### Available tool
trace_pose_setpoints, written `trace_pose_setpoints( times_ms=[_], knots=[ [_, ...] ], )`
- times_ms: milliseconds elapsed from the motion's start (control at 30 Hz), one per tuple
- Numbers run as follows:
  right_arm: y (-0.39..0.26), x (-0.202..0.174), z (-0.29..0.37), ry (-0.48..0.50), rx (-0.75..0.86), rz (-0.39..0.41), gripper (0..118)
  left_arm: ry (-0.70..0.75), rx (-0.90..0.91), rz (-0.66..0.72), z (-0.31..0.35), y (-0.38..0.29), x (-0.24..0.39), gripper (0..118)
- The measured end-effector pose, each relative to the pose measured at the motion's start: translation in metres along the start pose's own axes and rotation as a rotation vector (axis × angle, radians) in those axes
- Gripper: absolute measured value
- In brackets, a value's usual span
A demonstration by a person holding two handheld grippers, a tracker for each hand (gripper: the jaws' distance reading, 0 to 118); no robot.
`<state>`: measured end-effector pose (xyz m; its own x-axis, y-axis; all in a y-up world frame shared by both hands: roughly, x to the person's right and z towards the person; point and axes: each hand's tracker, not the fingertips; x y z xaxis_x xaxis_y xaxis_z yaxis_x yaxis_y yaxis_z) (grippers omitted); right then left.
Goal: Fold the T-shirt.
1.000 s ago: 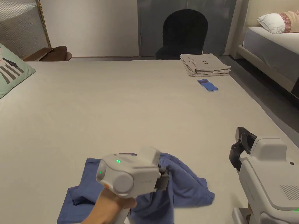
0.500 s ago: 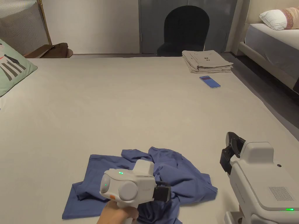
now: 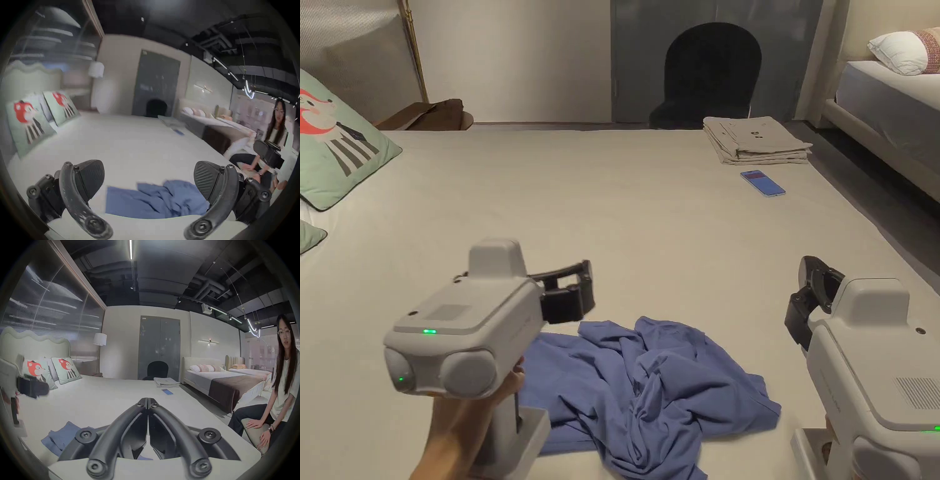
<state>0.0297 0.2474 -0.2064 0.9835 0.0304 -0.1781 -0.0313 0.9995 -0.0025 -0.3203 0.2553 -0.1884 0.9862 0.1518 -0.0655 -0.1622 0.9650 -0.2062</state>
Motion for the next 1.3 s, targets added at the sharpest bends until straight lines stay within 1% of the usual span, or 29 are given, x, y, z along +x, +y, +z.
trace_pose_setpoints(
  times_ms=[100,233,267,300,333,367,400,433,567,700,767,833,1000,1100,1200,1267,1300],
  knots=[
    [0.005,-0.003,-0.001,0.005,0.012,0.004,0,0.087,0.103,-0.041,0.01,0.008,-0.013,110],
    [0.008,-0.007,-0.002,0.011,0.024,0.005,0,0.178,0.185,-0.079,0.017,0.007,-0.026,109],
    [0.009,-0.008,-0.002,0.013,0.026,0.006,0,0.187,0.196,-0.09,0.018,0.005,-0.028,106],
    [0.01,-0.008,-0.002,0.015,0.028,0.006,0,0.202,0.216,-0.097,0.019,0.004,-0.03,90],
    [0.01,-0.009,-0.002,0.015,0.029,0.006,0,0.215,0.217,-0.109,0.019,0.002,-0.031,67],
    [0.011,-0.009,-0.002,0.017,0.03,0.005,0,0.216,0.208,-0.111,0.018,0.002,-0.032,39],
    [0.012,-0.01,-0.002,0.02,0.03,0.004,0,0.221,0.204,-0.108,0.017,0.001,-0.033,6],
    [0.012,-0.01,-0.002,0.022,0.032,0.005,0,0.224,0.201,-0.105,0.017,0.001,-0.035,0],
    [0.012,-0.011,-0.002,0.023,0.032,0.01,0,0.195,0.193,-0.105,0.017,0.0,-0.038,0],
    [0.012,-0.011,-0.002,0.023,0.03,0.007,0,0.197,0.166,-0.149,0.016,0.003,-0.036,0],
    [0.011,-0.01,-0.003,0.023,0.027,0.005,0,0.179,0.065,-0.12,0.013,0.005,-0.039,0],
    [0.009,-0.01,-0.003,0.024,0.024,0.005,0,0.136,-0.036,-0.059,0.013,0.002,-0.044,0],
    [0.003,-0.007,-0.005,0.028,0.011,0.004,0,0.066,-0.317,0.056,0.004,-0.031,-0.066,0],
    [-0.002,-0.006,-0.007,0.025,0.0,-0.012,0,0.097,-0.493,0.078,-0.004,-0.066,-0.08,0],
    [-0.008,-0.006,-0.009,0.024,-0.016,-0.016,0,0.128,-0.604,0.115,-0.009,-0.1,-0.09,0],
    [-0.012,-0.006,-0.01,0.027,-0.028,-0.011,0,0.159,-0.653,0.136,-0.012,-0.116,-0.098,0],
    [-0.013,-0.006,-0.011,0.03,-0.034,-0.01,0,0.175,-0.651,0.144,-0.012,-0.122,-0.099,1]
  ],
)
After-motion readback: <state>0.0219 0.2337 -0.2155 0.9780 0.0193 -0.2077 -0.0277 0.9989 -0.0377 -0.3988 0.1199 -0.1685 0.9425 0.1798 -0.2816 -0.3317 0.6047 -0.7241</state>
